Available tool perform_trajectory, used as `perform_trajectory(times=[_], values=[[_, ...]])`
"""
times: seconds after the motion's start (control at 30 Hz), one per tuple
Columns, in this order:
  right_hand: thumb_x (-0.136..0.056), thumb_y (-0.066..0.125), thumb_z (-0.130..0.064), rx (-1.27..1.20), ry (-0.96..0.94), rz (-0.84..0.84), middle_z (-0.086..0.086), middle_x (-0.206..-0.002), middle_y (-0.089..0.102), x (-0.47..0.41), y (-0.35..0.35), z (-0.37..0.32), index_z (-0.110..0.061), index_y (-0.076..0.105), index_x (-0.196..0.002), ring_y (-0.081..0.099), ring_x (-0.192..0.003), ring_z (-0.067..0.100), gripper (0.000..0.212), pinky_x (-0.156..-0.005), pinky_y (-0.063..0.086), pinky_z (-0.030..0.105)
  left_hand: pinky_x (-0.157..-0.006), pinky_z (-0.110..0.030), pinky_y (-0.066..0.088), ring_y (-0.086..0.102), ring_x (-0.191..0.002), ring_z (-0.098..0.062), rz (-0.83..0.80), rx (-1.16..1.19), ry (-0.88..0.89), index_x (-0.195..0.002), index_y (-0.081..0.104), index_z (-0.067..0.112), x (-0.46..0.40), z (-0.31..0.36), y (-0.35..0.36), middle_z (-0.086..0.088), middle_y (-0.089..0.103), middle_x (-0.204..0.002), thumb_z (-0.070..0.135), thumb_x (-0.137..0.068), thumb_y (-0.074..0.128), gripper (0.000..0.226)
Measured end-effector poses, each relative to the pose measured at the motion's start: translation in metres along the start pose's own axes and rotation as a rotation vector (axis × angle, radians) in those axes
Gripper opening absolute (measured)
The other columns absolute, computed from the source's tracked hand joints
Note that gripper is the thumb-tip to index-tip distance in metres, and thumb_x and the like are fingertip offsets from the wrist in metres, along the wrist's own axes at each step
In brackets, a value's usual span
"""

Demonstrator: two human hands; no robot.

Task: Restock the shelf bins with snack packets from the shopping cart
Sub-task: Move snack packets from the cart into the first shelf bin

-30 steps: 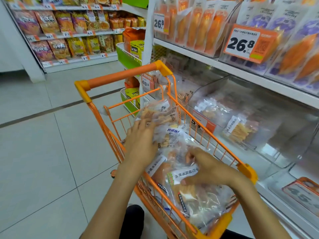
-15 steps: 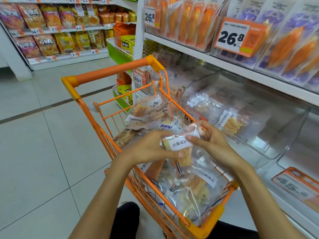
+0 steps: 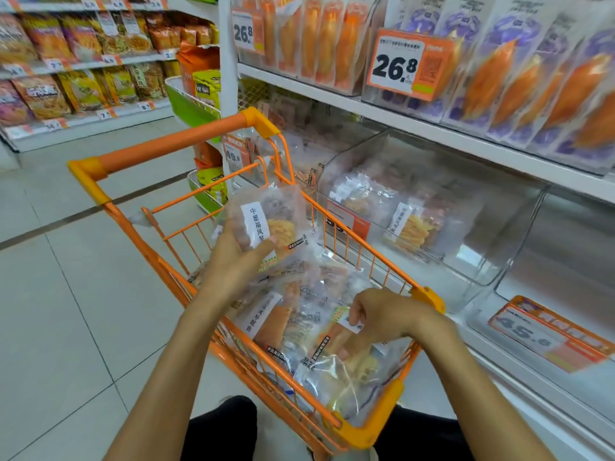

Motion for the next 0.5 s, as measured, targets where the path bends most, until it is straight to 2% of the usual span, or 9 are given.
perform_trajectory(times=[0.07,0.13,0.17,0.23,0.3,0.33,0.4,0.43,0.5], values=[[-0.071,0.077,-0.053,0.089,0.095,0.069,0.006,-0.111,0.052,0.001,-0.002,0.008,-0.010,0.051,-0.111,0.054,-0.098,0.022,0.065,-0.076,0.047,0.031,-0.087,-0.040,0.053,0.059,-0.112,-0.024,0.004,0.047,0.003,-0.136,0.042,0.015,0.000,-0.001,-0.002,-0.006,0.056,-0.132,0.019,-0.092,0.062,0.049],[-0.076,0.074,-0.051,0.156,0.133,0.105,0.003,-0.090,0.050,0.002,-0.003,0.012,-0.010,0.049,-0.087,0.054,-0.081,0.019,0.049,-0.059,0.042,0.028,-0.077,-0.035,0.055,0.062,-0.108,-0.023,0.017,0.064,-0.005,-0.137,0.045,0.015,-0.002,-0.003,-0.006,-0.005,0.058,-0.130,0.023,-0.091,0.063,0.050],[-0.077,0.073,-0.052,0.149,0.118,0.114,0.002,-0.083,0.048,0.003,-0.004,0.011,-0.012,0.045,-0.080,0.051,-0.074,0.018,0.048,-0.054,0.038,0.027,-0.077,-0.033,0.054,0.062,-0.108,-0.022,0.016,0.090,-0.020,-0.137,0.046,0.015,-0.003,-0.005,-0.007,-0.006,0.059,-0.130,0.023,-0.090,0.064,0.051],[-0.075,0.075,-0.051,0.038,0.052,0.140,0.000,-0.090,0.047,0.011,-0.013,0.006,-0.015,0.043,-0.091,0.048,-0.081,0.019,0.050,-0.057,0.036,0.027,-0.077,-0.028,0.050,0.062,-0.105,-0.019,0.020,0.127,-0.046,-0.136,0.050,0.015,-0.004,-0.007,-0.007,-0.004,0.061,-0.128,0.024,-0.090,0.064,0.049],[-0.077,0.078,-0.036,-0.176,-0.004,0.229,-0.003,-0.101,0.044,0.018,-0.032,0.012,-0.022,0.042,-0.107,0.047,-0.090,0.020,0.049,-0.061,0.037,0.026,-0.066,-0.020,0.045,0.061,-0.099,-0.016,0.010,0.106,-0.051,-0.134,0.053,0.014,-0.002,-0.004,-0.006,-0.002,0.063,-0.122,0.025,-0.092,0.061,0.044],[-0.077,0.077,-0.028,-0.282,-0.035,0.298,-0.004,-0.101,0.045,0.020,-0.043,0.018,-0.025,0.044,-0.107,0.048,-0.091,0.020,0.044,-0.064,0.039,0.027,-0.064,-0.018,0.044,0.061,-0.095,-0.014,0.004,0.103,-0.060,-0.132,0.055,0.014,-0.003,-0.006,-0.005,-0.002,0.064,-0.120,0.024,-0.093,0.059,0.041],[-0.078,0.076,-0.019,-0.443,-0.153,0.378,-0.003,-0.095,0.052,0.023,-0.059,0.028,-0.032,0.052,-0.094,0.054,-0.089,0.023,0.032,-0.069,0.044,0.032,-0.067,-0.019,0.044,0.060,-0.087,-0.012,-0.028,0.083,-0.085,-0.129,0.057,0.016,-0.005,-0.008,-0.002,0.002,0.066,-0.113,0.026,-0.095,0.056,0.035],[-0.079,0.076,-0.017,-0.484,-0.248,0.353,-0.002,-0.091,0.055,0.024,-0.061,0.026,-0.033,0.056,-0.090,0.057,-0.087,0.023,0.027,-0.073,0.046,0.034,-0.072,-0.023,0.047,0.061,-0.089,-0.014,-0.061,0.077,-0.115,-0.129,0.056,0.018,-0.004,-0.009,0.001,0.003,0.066,-0.112,0.029,-0.095,0.056,0.036],[-0.082,0.074,-0.016,-0.494,-0.418,0.255,-0.001,-0.087,0.057,0.032,-0.058,0.006,-0.028,0.062,-0.090,0.057,-0.081,0.018,0.019,-0.073,0.044,0.029,-0.096,-0.041,0.047,0.060,-0.111,-0.026,-0.168,0.048,-0.149,-0.135,0.052,0.016,-0.002,-0.008,0.013,-0.005,0.061,-0.129,0.038,-0.090,0.061,0.051]])
Point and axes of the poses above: each hand's wrist, its own x-axis away from the middle knuckle, its own y-axis out of the palm, z = x × y, the point moved 9 cm from there along -x, towards the middle knuckle
